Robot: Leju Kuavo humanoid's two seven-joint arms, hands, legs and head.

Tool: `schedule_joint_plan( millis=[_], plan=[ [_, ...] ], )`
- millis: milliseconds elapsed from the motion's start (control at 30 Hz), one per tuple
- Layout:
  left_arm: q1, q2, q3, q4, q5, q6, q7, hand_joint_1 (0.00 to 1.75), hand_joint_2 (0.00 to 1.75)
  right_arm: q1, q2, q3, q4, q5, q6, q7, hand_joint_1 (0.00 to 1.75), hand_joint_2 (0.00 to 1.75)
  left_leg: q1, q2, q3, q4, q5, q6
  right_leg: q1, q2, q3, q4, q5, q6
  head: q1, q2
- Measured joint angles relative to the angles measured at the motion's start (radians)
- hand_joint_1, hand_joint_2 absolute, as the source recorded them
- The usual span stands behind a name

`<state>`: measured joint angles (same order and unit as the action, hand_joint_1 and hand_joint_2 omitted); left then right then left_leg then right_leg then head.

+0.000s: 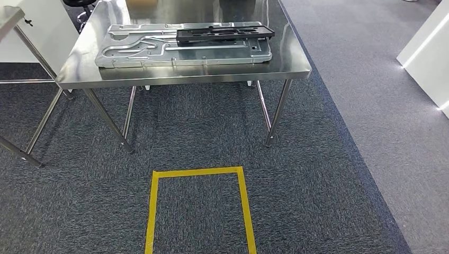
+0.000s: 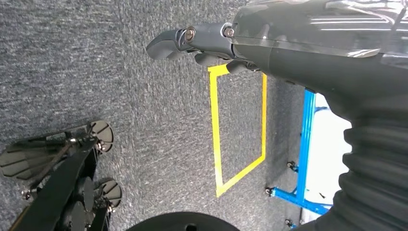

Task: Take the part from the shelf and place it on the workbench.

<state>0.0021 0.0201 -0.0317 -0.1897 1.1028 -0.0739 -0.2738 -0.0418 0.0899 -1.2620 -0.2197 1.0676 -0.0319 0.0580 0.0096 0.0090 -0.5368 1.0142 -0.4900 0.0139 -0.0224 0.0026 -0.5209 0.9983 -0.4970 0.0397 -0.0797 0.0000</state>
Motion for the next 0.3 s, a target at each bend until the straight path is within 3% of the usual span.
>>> schedule_joint_plan(
  millis=[67,200,300],
  plan=[
    [0.006,0.0,0.0,-0.005,0.0,0.003,0.013,0.0,1.75,0.008,-0.004,0.053,-0.006,-0.049,-0.001,-0.001,0.0,1.75,0.001,0.0,0.0,0.0,0.0,0.0,0.0,0.0,0.0,0.0,0.0,0.0,0.0,0.0],
    [0.016,0.0,0.0,-0.02,0.0,0.009,0.037,0.0,0.0,0.024,-0.012,0.16,-0.019,-0.144,0.0,-0.006,0.0,0.0,0.0,0.0,0.0,0.0,0.0,0.0,-0.001,0.0,0.0,0.0,0.0,0.0,0.0,0.0],
    [0.024,0.0,0.001,-0.03,0.0,0.011,0.053,0.0,0.0,0.034,-0.017,0.231,-0.028,-0.205,0.002,-0.009,0.0,0.0,0.0,0.0,0.0,0.001,0.0,0.0,-0.001,0.0,0.0,0.0,0.001,0.0,0.0,0.0]
  ],
)
